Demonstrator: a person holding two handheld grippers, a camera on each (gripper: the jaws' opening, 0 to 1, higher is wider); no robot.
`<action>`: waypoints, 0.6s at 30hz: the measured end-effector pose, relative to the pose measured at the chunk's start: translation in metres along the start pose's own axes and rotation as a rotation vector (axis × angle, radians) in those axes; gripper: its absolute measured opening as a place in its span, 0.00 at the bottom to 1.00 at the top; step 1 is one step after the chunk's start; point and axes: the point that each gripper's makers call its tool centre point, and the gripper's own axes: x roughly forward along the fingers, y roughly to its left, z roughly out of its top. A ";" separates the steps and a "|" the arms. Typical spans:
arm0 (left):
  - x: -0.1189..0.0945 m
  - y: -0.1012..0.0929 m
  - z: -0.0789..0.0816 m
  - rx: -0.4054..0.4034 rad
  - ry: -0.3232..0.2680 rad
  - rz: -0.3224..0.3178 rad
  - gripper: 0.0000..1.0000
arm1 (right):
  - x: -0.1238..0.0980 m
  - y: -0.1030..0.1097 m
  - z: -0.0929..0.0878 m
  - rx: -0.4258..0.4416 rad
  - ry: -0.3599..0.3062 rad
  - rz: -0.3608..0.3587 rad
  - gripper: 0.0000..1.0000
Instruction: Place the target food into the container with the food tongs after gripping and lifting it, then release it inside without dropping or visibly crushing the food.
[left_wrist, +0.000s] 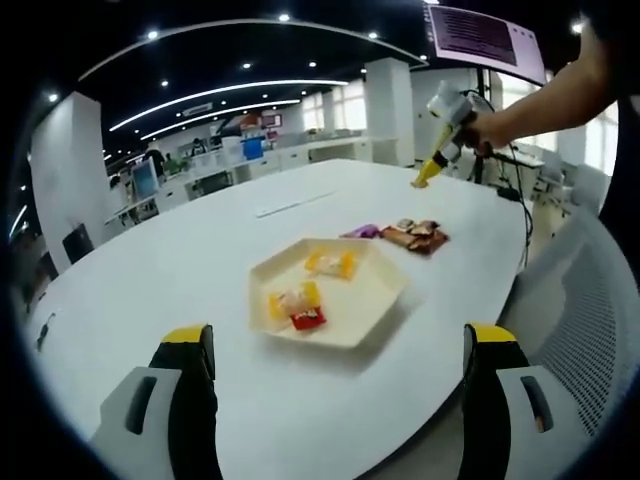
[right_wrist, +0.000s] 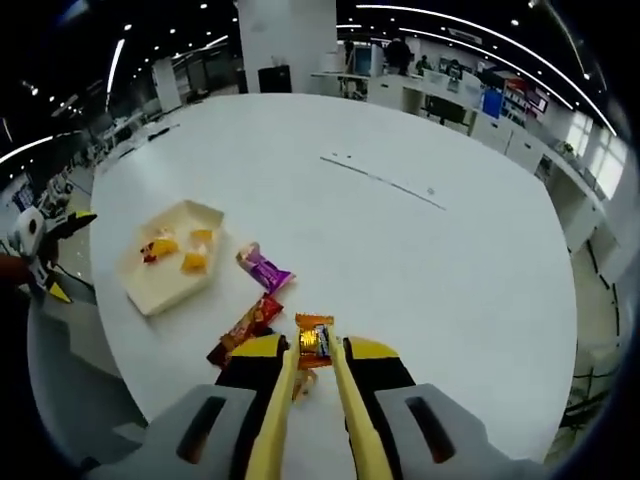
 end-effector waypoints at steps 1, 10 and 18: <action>0.000 0.000 0.001 0.001 -0.004 0.000 1.00 | -0.001 0.004 0.001 -0.003 -0.002 0.002 0.21; 0.000 -0.004 0.001 0.003 -0.009 -0.025 1.00 | 0.004 0.029 0.021 -0.011 -0.025 0.023 0.21; 0.000 -0.007 0.003 0.009 -0.011 -0.030 1.00 | 0.013 0.061 0.040 -0.037 -0.035 0.060 0.21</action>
